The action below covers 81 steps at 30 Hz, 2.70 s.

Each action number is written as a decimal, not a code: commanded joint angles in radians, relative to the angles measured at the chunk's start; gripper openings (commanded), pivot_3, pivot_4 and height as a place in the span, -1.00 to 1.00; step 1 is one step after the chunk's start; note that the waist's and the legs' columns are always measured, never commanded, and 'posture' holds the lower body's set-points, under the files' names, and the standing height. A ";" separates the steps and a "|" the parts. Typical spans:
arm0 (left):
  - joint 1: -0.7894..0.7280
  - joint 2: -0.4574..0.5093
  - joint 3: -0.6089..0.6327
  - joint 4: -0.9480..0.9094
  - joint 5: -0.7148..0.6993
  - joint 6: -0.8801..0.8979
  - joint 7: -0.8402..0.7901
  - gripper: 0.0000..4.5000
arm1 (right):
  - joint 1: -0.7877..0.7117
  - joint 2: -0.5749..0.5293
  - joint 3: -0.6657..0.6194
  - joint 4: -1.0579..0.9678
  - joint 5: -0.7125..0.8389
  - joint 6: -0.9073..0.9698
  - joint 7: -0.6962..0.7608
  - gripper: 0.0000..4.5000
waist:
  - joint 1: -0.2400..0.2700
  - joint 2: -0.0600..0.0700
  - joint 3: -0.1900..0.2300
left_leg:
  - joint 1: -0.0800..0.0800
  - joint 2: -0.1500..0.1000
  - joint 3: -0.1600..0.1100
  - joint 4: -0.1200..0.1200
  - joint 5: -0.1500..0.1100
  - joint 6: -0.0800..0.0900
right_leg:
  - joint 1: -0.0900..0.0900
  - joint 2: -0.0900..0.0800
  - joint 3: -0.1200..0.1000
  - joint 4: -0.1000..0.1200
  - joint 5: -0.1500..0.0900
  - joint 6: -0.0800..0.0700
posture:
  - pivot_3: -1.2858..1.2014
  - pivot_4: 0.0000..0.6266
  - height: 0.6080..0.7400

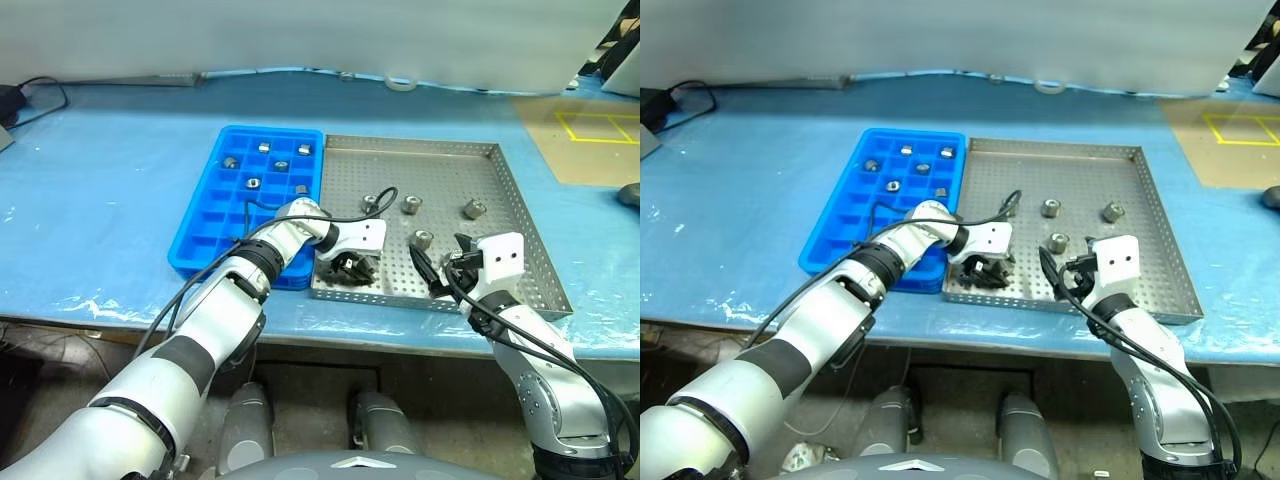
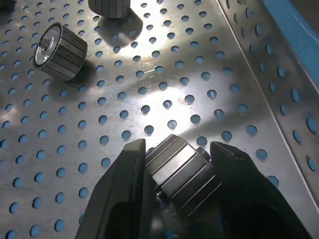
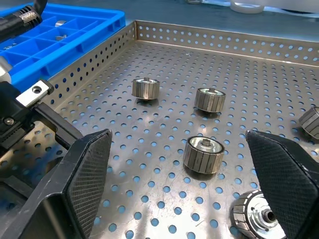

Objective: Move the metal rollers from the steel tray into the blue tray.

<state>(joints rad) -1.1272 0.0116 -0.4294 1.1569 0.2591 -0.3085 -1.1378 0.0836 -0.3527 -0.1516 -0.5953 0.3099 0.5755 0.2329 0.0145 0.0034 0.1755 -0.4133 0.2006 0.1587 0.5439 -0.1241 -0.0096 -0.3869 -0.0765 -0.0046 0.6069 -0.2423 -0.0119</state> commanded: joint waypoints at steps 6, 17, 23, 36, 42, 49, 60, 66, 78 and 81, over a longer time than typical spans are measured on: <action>-0.049 0.006 0.327 -0.112 -0.292 0.265 0.096 -0.21 | -0.128 0.012 0.065 0.067 -0.001 -0.037 0.049 1.00 | 0.002 0.000 0.000 | -0.001 0.000 0.001 0.000 0.000 0.000 | -0.001 0.000 0.000 0.001 0.000 0.000 | -0.18 -0.52 1.00; 0.172 0.180 0.609 -0.416 -0.305 0.299 0.848 -0.21 | -0.357 0.007 0.209 0.334 -0.047 -0.114 0.200 1.00 | 0.032 0.001 0.000 | -0.005 0.000 0.000 0.000 -0.001 0.001 | -0.003 0.001 -0.003 0.001 0.000 0.000 | 0.01 -0.52 1.00; 0.282 0.208 0.619 -0.501 -0.288 0.379 1.016 -0.21 | -0.378 0.008 0.215 0.380 -0.059 -0.139 0.238 1.00 | 0.093 0.000 0.000 | -0.015 0.002 -0.005 0.004 -0.001 0.002 | -0.006 0.000 -0.010 0.001 0.000 0.000 | 0.04 -0.52 1.00; 0.331 0.213 0.571 -0.557 -0.331 0.456 0.919 -0.21 | -0.341 0.041 0.232 0.358 -0.075 -0.139 0.230 1.00 | 0.107 0.000 0.000 | -0.019 0.003 -0.009 0.008 0.003 -0.006 | -0.007 -0.001 -0.014 0.003 0.001 0.001 | 0.01 -0.52 1.00; 0.352 0.240 0.554 -0.552 -0.316 0.501 0.924 0.24 | -0.334 0.042 0.225 0.359 -0.079 -0.145 0.222 1.00 | 0.103 0.000 0.000 | -0.020 0.003 -0.009 0.007 0.004 -0.006 | -0.009 0.000 -0.014 0.003 0.003 0.004 | 0.01 -0.52 1.00; 0.186 0.214 0.569 -0.415 -0.415 0.444 0.735 0.81 | -0.322 0.086 0.148 0.292 0.020 -0.105 0.201 1.00 | 0.093 0.000 0.000 | -0.020 0.003 -0.009 0.007 0.005 -0.008 | -0.009 0.000 -0.014 0.003 0.002 0.002 | -0.04 -0.52 1.00; -0.156 0.008 0.415 0.039 -0.317 0.292 0.360 0.81 | -0.260 0.166 -0.053 0.034 0.320 0.004 0.088 1.00 | 0.057 0.000 0.000 | -0.023 -0.005 -0.006 0.006 0.005 0.000 | -0.012 -0.008 -0.012 0.002 0.005 0.007 | -0.21 -0.52 1.00; -0.184 -0.076 0.367 0.148 -0.218 0.264 0.506 0.81 | -0.183 0.159 -0.059 -0.031 0.313 -0.004 0.023 1.00 | 0.016 0.001 0.000 | -0.023 -0.010 -0.006 0.004 0.003 0.004 | -0.012 -0.010 -0.012 0.001 0.005 0.007 | -0.29 -0.52 1.00; -0.194 -0.154 0.429 0.196 -0.177 0.258 0.787 0.81 | -0.123 0.148 -0.048 -0.088 0.294 -0.022 -0.044 1.00 | -0.002 0.001 0.000 | -0.023 -0.012 -0.005 0.005 0.005 0.013 | -0.011 -0.014 -0.010 0.000 0.005 0.007 | -0.35 -0.52 1.00; -0.194 -0.160 0.442 0.201 -0.168 0.266 0.823 0.81 | -0.120 0.148 -0.043 -0.099 0.288 -0.023 -0.059 1.00 | -0.004 0.001 0.000 | -0.023 -0.012 -0.004 0.005 0.005 0.013 | -0.011 -0.015 -0.009 0.000 0.006 0.008 | -0.37 -0.52 1.00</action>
<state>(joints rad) -1.2926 -0.1426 -0.0020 1.3696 0.0859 -0.0381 -0.3349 -0.0381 -0.1998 -0.1943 -0.6393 0.5948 0.5743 0.1839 0.0103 0.0041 0.1752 -0.4367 0.1887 0.1551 0.5494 -0.1188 0.0041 -0.3983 -0.0910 -0.0134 0.6070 -0.2365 -0.0040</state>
